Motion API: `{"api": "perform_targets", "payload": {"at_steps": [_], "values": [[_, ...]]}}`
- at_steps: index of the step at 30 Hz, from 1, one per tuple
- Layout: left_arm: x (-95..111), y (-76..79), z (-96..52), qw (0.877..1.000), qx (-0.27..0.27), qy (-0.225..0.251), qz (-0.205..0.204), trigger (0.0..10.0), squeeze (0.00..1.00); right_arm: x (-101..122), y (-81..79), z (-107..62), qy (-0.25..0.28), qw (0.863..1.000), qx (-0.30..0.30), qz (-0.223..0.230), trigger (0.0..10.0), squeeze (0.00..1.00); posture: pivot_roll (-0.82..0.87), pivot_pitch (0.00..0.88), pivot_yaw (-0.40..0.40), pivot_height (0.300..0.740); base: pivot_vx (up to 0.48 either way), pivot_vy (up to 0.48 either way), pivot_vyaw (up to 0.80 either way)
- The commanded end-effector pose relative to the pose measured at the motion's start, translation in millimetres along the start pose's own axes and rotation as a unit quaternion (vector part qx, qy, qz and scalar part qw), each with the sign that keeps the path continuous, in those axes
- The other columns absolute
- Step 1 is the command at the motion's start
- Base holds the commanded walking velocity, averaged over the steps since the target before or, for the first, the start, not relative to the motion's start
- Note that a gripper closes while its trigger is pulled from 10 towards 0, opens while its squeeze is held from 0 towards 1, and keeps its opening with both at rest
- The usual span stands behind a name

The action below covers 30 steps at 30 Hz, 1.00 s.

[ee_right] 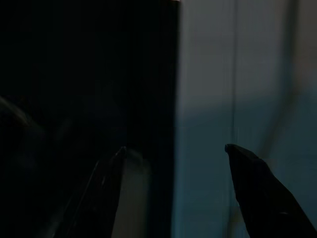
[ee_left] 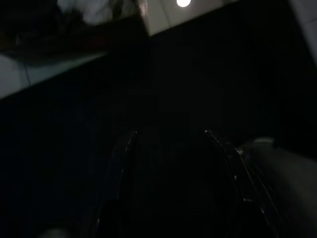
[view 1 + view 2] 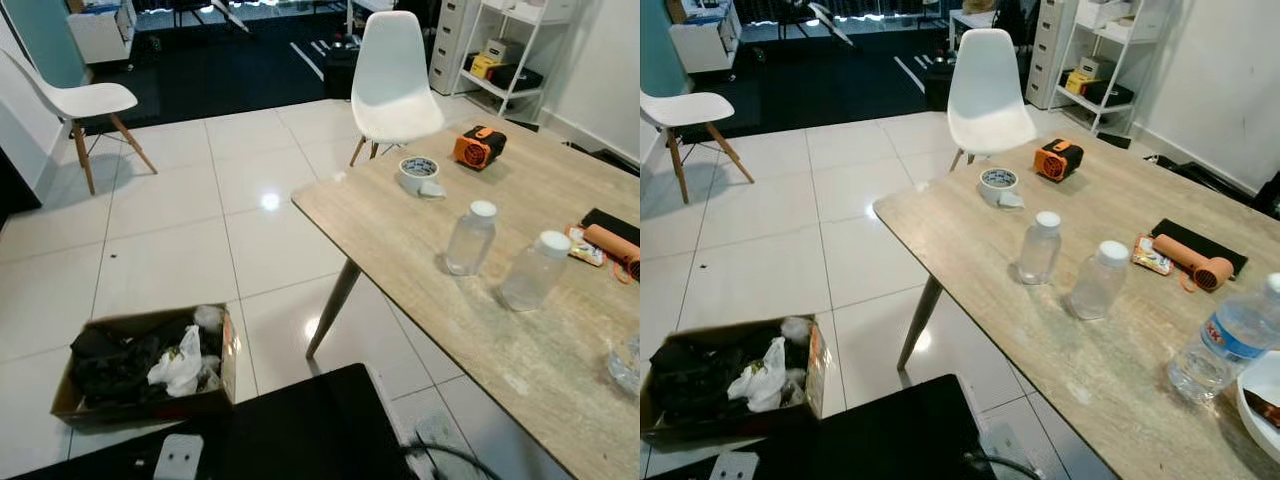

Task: Restocking fridge

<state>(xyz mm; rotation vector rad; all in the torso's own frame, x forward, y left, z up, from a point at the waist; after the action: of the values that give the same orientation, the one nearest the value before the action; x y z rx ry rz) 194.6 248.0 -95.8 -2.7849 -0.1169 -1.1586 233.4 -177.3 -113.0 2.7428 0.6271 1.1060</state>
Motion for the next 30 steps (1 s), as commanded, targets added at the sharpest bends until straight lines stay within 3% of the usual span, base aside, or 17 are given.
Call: {"api": "perform_targets", "payload": {"at_steps": [1, 7, 11, 30], "values": [[-13.0, -14.5, -1.9, 1.000, 0.021, -0.023, 0.000, 10.0, 0.00, -28.7, 6.5, -5.4, -0.050, 0.998, -0.025, 0.020, 10.0, 0.00, -0.04, 0.136, 0.028, 0.740, 0.000, 0.000, 0.00], [-15.0, -17.3, -1.5, 0.999, 0.024, -0.023, 0.010, 10.0, 0.00, -55.3, 30.1, -14.6, -0.085, 0.990, -0.085, 0.078, 10.0, 0.00, -0.04, 0.138, 0.028, 0.740, 0.000, 0.000, 0.00], [-17.1, -17.0, -0.2, 0.999, 0.023, -0.025, 0.015, 10.0, 0.00, -56.5, 28.5, -14.9, -0.080, 0.991, -0.078, 0.073, 10.0, 0.00, -0.04, 0.140, 0.028, 0.740, 0.000, 0.000, 0.00], [-15.5, -5.1, 5.4, 1.000, 0.007, -0.014, 0.009, 10.0, 0.00, -51.7, 26.3, -12.5, -0.068, 0.992, -0.075, 0.072, 10.0, 0.00, -0.04, 0.132, 0.020, 0.740, 0.000, 0.000, -0.77]]}}
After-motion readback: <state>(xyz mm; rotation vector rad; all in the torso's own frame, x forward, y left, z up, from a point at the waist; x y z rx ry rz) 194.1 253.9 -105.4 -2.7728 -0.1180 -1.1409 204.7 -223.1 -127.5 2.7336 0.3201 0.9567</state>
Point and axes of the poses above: a point about 5 cm out from each wrist's last joint towards the gripper, its own z axis pointing out of the wrist towards the gripper, its own x axis along the axis of the wrist's last joint, y = z × x, the point moved 6 cm from there along z, pointing out of the wrist towards the gripper, and after that the axes turned 4 degrees about -z, right-handed, at the moved point
